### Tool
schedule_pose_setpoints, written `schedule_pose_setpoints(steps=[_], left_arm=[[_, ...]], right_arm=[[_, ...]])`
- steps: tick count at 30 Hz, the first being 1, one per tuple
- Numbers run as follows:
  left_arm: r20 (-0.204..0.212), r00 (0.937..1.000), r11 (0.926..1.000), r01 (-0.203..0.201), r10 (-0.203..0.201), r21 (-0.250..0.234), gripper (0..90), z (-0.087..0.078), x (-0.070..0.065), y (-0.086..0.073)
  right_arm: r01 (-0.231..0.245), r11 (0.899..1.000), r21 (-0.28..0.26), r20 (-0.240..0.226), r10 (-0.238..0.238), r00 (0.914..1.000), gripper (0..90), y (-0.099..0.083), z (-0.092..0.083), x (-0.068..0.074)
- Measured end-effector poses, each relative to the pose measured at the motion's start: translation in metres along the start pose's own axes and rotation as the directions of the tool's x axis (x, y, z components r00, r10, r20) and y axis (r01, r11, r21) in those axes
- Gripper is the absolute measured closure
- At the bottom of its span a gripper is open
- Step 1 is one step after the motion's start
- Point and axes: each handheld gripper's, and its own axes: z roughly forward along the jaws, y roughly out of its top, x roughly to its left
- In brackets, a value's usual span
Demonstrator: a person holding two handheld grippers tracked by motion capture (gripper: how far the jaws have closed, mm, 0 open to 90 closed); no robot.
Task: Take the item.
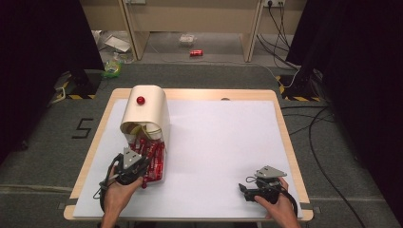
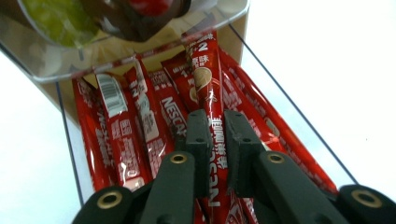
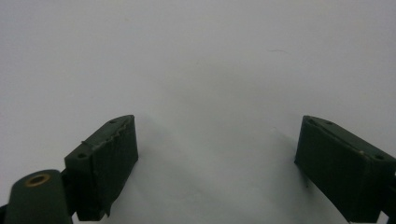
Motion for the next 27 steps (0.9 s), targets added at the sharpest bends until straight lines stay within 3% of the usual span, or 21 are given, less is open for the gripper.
schedule_pose_setpoints(steps=[20,27], left_arm=[[0.028,0.9996,0.9999,-0.01,0.01,-0.007,80.9,-0.027,0.001,-0.009],[0.046,0.9989,0.9999,-0.011,0.011,-0.006,80.9,-0.029,0.0,-0.01]], right_arm=[[0.0,1.0,0.0,0.0,0.0,1.0,13.2,0.0,0.0,0.0],[0.0,1.0,0.0,0.0,0.0,1.0,13.2,0.0,0.0,0.0]])
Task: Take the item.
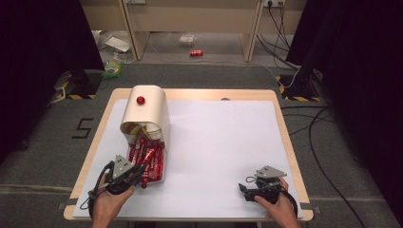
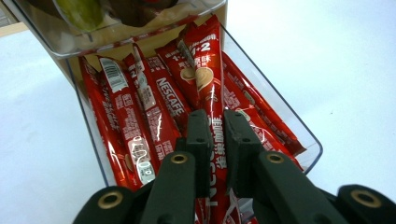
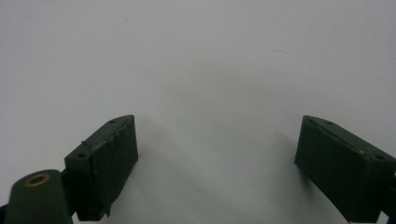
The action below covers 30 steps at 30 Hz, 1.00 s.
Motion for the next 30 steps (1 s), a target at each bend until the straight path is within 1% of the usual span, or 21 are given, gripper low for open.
schedule_pose_setpoints(steps=[6,9,11,17,18,20,21,24,25,30], left_arm=[[0.011,0.9999,1.0,-0.009,0.009,-0.002,80.9,-0.002,-0.003,0.002],[0.055,0.9985,0.9998,0.009,-0.008,-0.017,80.9,-0.005,-0.005,0.004],[0.059,0.9982,0.9998,-0.001,0.002,-0.019,80.9,-0.005,-0.008,0.005],[0.073,0.9973,0.9998,-0.007,0.008,-0.019,80.9,-0.004,-0.012,0.006],[0.085,0.9964,0.9997,-0.007,0.009,-0.024,80.8,-0.002,-0.013,0.007],[0.094,0.9955,0.9996,-0.009,0.011,-0.027,80.9,-0.001,-0.016,0.007],[0.091,0.9956,0.9994,-0.018,0.021,-0.03,80.9,0.0,-0.017,0.007],[0.107,0.9938,0.9992,-0.029,0.032,-0.029,80.9,0.002,-0.021,0.009],[0.118,0.9925,0.9993,-0.026,0.029,-0.028,80.8,0.003,-0.023,0.01],[0.134,0.9902,0.9988,-0.036,0.04,-0.033,80.8,0.005,-0.028,0.013]], right_arm=[[0.0,1.0,0.0,0.0,0.0,1.0,13.2,0.0,0.0,0.0],[0.0,1.0,0.0,0.0,0.0,1.0,13.2,0.0,0.0,0.0],[0.0,1.0,0.0,0.0,0.0,1.0,13.2,0.0,0.0,0.0],[0.0,1.0,0.0,0.0,0.0,1.0,13.2,0.0,0.0,0.0],[-0.001,1.0,0.0,0.0,0.001,1.0,13.2,0.0,0.0,0.0],[0.0,1.0,0.0,0.0,0.0,1.0,13.2,0.0,0.0,0.0],[0.0,1.0,0.0,0.0,0.0,1.0,13.2,0.0,0.0,0.0],[0.0,1.0,0.0,-0.001,0.0,1.0,13.2,0.0,0.0,0.0],[-0.001,1.0,0.0,0.0,0.001,1.0,13.2,0.0,0.0,0.0],[-0.001,1.0,0.0,0.0,0.001,1.0,13.2,0.0,0.0,0.0]])
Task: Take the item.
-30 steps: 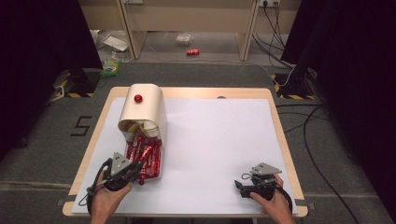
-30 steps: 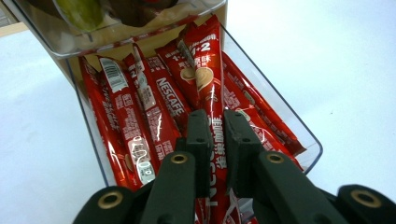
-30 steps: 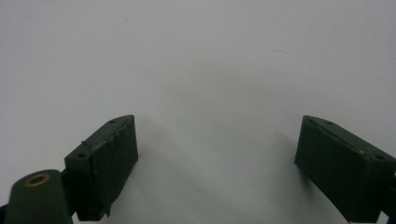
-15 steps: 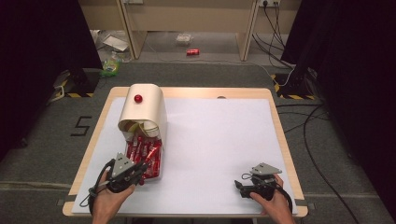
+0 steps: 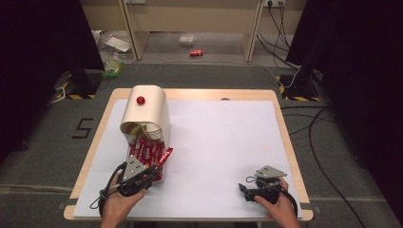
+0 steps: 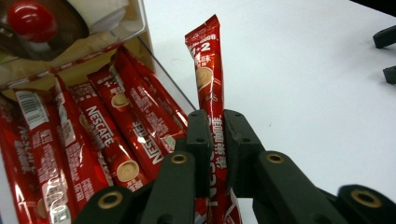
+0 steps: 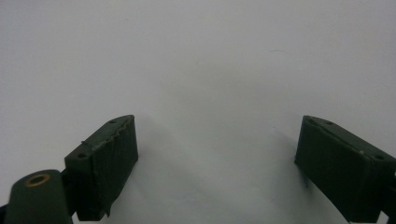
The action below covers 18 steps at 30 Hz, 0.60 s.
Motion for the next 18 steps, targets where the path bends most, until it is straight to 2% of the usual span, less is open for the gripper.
schedule_pose_setpoints(steps=[10,18], left_arm=[[0.023,0.9997,0.9999,-0.004,0.004,-0.009,80.9,0.007,-0.004,0.004],[0.047,0.9988,0.9998,-0.015,0.016,-0.015,80.9,0.02,-0.011,0.012]], right_arm=[[0.0,1.0,0.0,0.0,0.0,1.0,13.2,0.0,0.0,0.0],[0.0,1.0,0.001,-0.001,0.0,1.0,13.2,0.0,0.0,0.0]])
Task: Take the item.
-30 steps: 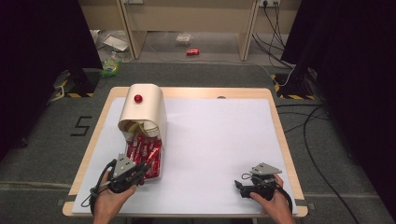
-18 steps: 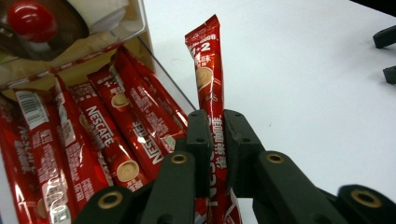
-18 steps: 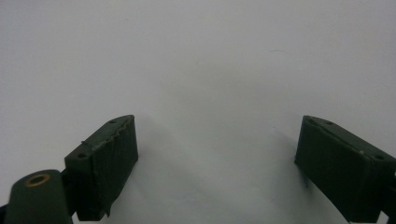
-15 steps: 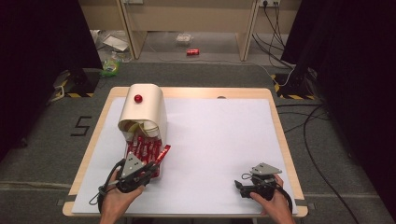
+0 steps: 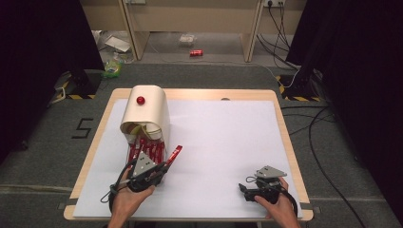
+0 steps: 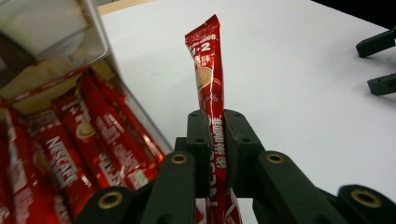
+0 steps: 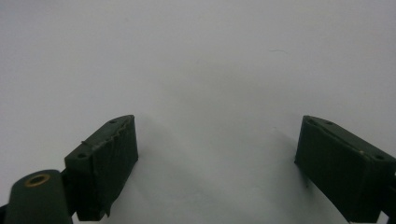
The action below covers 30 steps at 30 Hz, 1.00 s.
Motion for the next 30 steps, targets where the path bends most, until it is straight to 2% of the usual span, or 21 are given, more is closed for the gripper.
schedule_pose_setpoints(steps=[4,11,17,21,24,30], left_arm=[[0.015,0.9998,0.9999,-0.014,0.014,0.002,80.8,0.007,-0.005,0.004],[0.015,0.9999,0.9999,-0.003,0.003,-0.014,80.9,0.013,-0.006,0.01],[0.019,0.9998,0.9999,-0.008,0.008,-0.008,80.9,0.023,-0.009,0.014],[0.021,0.9997,0.9999,-0.015,0.015,0.004,80.8,0.03,-0.011,0.016],[0.026,0.9997,0.9999,-0.004,0.004,0.01,80.8,0.039,-0.013,0.019],[0.014,0.9999,0.9993,-0.006,0.006,0.036,80.8,0.052,-0.015,0.021]], right_arm=[[0.0,1.0,0.0,0.0,0.0,1.0,13.2,0.0,0.0,0.0],[0.0,1.0,0.0,0.0,0.0,1.0,13.2,0.0,0.0,0.0],[0.0,1.0,0.001,0.0,0.0,1.0,13.2,0.0,0.0,0.0],[0.0,1.0,0.001,-0.001,0.0,1.0,13.2,0.0,0.0,0.0],[0.0,1.0,0.001,-0.001,0.0,1.0,13.2,0.0,0.0,0.0],[0.0,1.0,0.0,0.0,0.0,1.0,13.2,0.0,0.0,0.0]])
